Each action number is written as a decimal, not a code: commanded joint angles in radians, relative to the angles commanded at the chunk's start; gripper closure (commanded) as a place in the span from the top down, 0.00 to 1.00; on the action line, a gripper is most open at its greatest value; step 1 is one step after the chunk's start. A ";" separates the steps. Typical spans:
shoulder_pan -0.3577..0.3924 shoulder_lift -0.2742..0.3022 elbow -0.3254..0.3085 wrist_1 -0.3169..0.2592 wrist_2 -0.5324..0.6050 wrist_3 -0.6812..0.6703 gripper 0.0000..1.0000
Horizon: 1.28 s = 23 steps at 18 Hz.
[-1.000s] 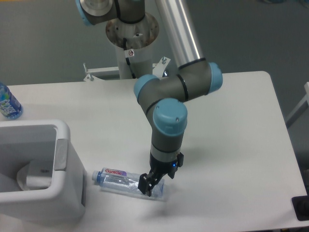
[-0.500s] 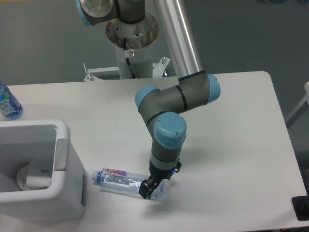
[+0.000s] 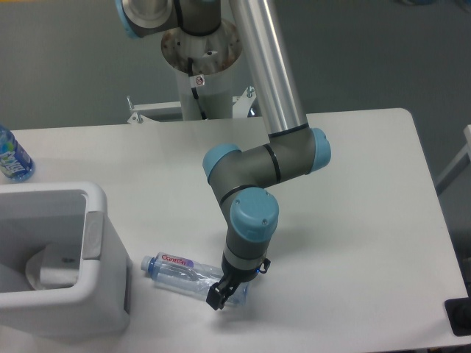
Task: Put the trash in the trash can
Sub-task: 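Close the gripper on the bottle's base end and lift it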
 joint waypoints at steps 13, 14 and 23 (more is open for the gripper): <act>-0.014 0.009 -0.003 0.000 0.002 0.002 0.61; -0.014 0.011 -0.003 0.000 0.002 0.003 0.59; 0.006 0.112 0.041 0.008 -0.005 0.017 0.59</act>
